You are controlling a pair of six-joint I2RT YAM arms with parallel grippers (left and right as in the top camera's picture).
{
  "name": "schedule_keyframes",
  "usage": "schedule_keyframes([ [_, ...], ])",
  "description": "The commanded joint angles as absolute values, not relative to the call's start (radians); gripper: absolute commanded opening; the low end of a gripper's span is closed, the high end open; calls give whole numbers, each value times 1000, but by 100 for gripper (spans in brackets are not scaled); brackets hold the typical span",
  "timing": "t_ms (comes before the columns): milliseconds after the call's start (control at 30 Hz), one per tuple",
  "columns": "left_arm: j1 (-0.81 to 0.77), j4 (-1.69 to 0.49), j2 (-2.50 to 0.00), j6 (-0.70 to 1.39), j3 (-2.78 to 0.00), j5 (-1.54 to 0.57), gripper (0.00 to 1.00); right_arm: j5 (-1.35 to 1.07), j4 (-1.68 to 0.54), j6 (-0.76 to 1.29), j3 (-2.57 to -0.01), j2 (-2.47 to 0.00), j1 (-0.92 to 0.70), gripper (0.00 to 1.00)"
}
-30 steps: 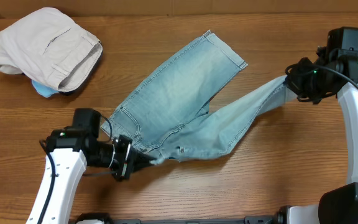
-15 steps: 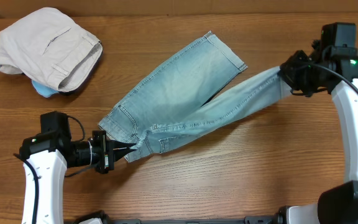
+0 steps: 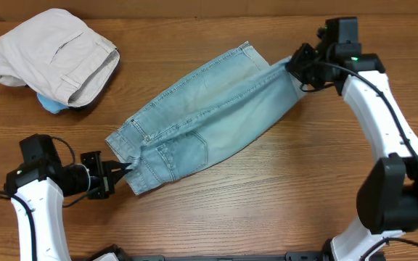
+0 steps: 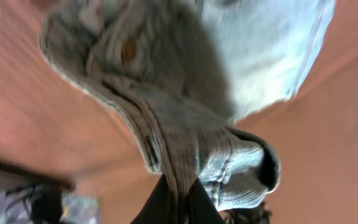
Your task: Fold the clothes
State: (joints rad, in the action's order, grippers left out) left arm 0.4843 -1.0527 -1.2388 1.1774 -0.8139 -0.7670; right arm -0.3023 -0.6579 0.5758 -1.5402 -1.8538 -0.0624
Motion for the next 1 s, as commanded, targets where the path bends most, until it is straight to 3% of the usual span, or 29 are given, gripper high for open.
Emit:
schedule_keyframes([
  [0, 501, -1023, -1269, 1202, -826, -572, 4, -282, -592, 573, -1572, -1875, -76, 4],
  [267, 499, -904, -1387, 1189, -826, -488, 4, -282, -453, 573, -1572, -1962, -121, 4],
  [533, 500, -816, -1426, 1198, -826, -579, 4, -293, -355, 573, -1572, -2008, -139, 5],
  [567, 500, -813, -1426, 1215, -826, -575, 4, -292, -351, 573, -1571, -2008, -140, 12],
  [600, 500, -811, -1426, 1230, -826, -561, 4, -292, -347, 572, -1572, -2008, -141, 30],
  [667, 501, -806, -1426, 1251, -826, -514, 4, -294, -346, 547, -1572, -2008, -142, 76],
  [733, 510, -770, -1426, 1248, -827, -509, 4, -293, -363, 450, -1572, -2007, -142, 94],
  [967, 545, -614, -1426, 1119, -828, -529, 5, -282, -550, 336, -1572, -1982, -71, 100],
])
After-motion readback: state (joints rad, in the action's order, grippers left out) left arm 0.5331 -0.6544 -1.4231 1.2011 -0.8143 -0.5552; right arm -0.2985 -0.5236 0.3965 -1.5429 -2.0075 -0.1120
